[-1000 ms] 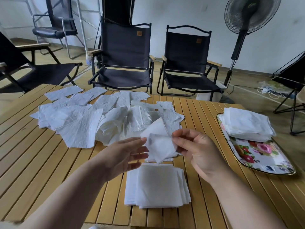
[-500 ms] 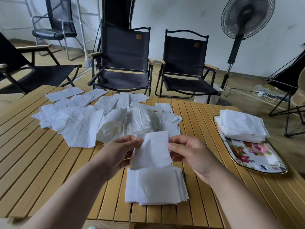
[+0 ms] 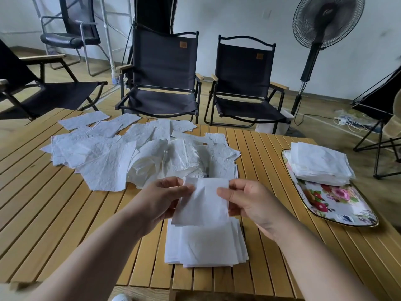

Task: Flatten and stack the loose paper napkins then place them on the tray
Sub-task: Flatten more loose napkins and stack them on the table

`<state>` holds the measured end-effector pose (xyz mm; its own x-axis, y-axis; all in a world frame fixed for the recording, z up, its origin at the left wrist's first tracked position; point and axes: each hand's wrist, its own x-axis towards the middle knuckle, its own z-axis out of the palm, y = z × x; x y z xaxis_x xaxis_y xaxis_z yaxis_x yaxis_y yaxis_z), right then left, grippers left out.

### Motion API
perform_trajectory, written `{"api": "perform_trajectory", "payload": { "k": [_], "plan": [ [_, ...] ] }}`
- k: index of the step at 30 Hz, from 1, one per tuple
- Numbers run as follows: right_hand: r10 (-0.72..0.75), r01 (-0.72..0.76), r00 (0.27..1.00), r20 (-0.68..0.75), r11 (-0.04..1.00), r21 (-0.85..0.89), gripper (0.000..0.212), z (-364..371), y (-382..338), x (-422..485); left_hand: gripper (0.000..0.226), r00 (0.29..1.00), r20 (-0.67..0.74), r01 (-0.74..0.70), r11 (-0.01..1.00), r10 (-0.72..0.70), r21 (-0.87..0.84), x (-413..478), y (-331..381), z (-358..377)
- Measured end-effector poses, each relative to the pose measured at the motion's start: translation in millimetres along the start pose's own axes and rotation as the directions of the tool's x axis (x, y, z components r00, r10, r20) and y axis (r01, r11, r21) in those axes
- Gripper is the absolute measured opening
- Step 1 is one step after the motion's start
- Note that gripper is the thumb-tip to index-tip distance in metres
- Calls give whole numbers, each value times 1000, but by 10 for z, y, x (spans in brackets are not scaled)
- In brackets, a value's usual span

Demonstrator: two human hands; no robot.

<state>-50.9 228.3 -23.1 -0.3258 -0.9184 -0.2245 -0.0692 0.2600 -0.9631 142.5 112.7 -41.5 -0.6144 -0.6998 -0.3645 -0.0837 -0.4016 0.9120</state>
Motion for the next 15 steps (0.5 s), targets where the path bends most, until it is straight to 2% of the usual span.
{"api": "perform_trajectory", "payload": {
  "k": [3, 7, 12, 15],
  "plan": [
    [168, -164, 985, 35, 980, -109, 17, -70, 59, 22, 31, 996, 67, 47, 994, -53, 97, -22, -5, -9],
    [346, -319, 935, 81, 918, -235, 16, -157, 164, 31, 29, 982, 82, 121, 895, -172, 429, -37, -47, -6],
    [428, -338, 897, 110, 825, -453, 17, -107, 258, 64, 21, 973, 26, 154, 737, -227, 658, 13, -157, 94],
    [458, -314, 886, 74, 710, -631, 29, -86, 267, 123, 22, 978, 8, 136, 665, -208, 734, 55, -200, 131]
  ]
}}
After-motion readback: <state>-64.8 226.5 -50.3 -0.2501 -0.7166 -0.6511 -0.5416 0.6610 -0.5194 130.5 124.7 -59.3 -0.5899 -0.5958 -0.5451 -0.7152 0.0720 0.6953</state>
